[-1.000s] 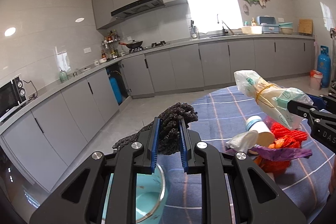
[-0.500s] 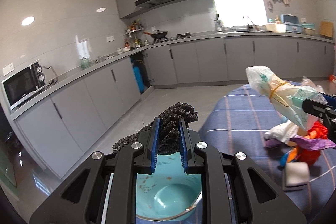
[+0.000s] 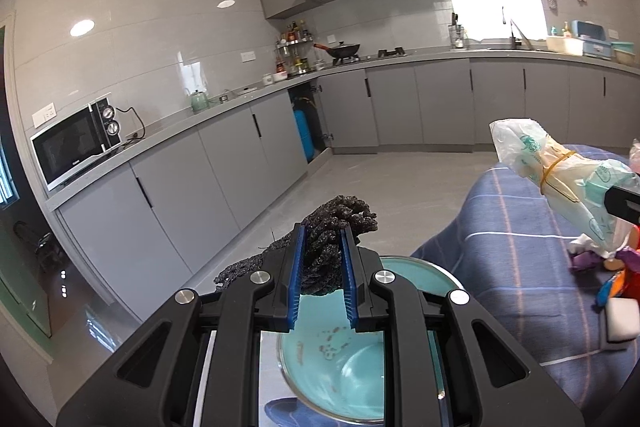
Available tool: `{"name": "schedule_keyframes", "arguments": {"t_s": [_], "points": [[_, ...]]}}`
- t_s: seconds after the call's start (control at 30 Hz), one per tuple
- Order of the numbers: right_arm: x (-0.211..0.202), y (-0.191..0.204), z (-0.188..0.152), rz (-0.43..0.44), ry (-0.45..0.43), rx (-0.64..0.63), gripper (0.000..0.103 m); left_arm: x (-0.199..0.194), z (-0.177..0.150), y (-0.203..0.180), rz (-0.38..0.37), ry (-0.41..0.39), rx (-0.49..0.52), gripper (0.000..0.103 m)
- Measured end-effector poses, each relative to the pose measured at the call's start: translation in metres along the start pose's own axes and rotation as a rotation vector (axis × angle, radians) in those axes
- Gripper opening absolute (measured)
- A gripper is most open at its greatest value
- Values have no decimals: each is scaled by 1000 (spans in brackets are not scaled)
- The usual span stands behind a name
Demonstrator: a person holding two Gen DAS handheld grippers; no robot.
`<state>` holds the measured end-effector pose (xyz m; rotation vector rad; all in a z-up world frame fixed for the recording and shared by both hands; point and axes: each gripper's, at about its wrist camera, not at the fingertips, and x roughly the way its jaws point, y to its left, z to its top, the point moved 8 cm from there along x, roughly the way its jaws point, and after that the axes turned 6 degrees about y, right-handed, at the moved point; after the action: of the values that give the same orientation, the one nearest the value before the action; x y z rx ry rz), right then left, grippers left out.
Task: Collect trash
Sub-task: 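Carry both items over the blue bin and open both grippers to drop them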
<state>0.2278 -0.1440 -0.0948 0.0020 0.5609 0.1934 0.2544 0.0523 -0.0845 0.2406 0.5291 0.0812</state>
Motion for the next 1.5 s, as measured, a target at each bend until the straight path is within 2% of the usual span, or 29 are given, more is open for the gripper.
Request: {"name": "schedule_keyframes", "arguments": {"t_s": [0.3, 0.63, 0.77, 0.8, 0.83, 0.87, 0.93, 0.97, 1.03, 1.1, 1.23, 1.37, 1.5], "points": [[24, 31, 2, 46, 27, -38, 30, 18, -6, 17, 34, 34, -3, 18], [49, 57, -3, 86, 75, -63, 31, 35, -11, 14, 3, 54, -4, 18], [62, 68, -7, 108, 96, -81, 32, 41, -13, 10, -7, 61, 1, 21], [65, 71, -8, 111, 102, -85, 34, 42, -13, 9, -8, 62, 2, 23], [71, 74, -10, 123, 115, -88, 37, 42, -13, 10, -5, 63, 0, 29], [74, 76, -12, 133, 121, -87, 39, 42, -13, 11, 1, 61, -5, 42], [82, 75, -17, 128, 133, -87, 53, 42, -13, 12, 9, 55, -10, 52], [85, 75, -20, 131, 142, -81, 53, 42, -14, 13, 15, 56, -11, 56], [87, 73, -24, 129, 157, -72, 59, 43, -15, 15, 9, 60, -16, 57], [84, 70, -26, 121, 152, -63, 63, 44, -16, 15, 13, 63, -18, 62], [72, 62, -22, 104, 139, -45, 67, 41, -18, 13, 14, 67, -21, 67], [56, 52, -18, 75, 114, -34, 70, 30, -16, 9, 11, 49, -20, 77], [41, 37, -19, 33, 98, -26, 71, 20, -16, -1, 2, 40, -4, 78]]}}
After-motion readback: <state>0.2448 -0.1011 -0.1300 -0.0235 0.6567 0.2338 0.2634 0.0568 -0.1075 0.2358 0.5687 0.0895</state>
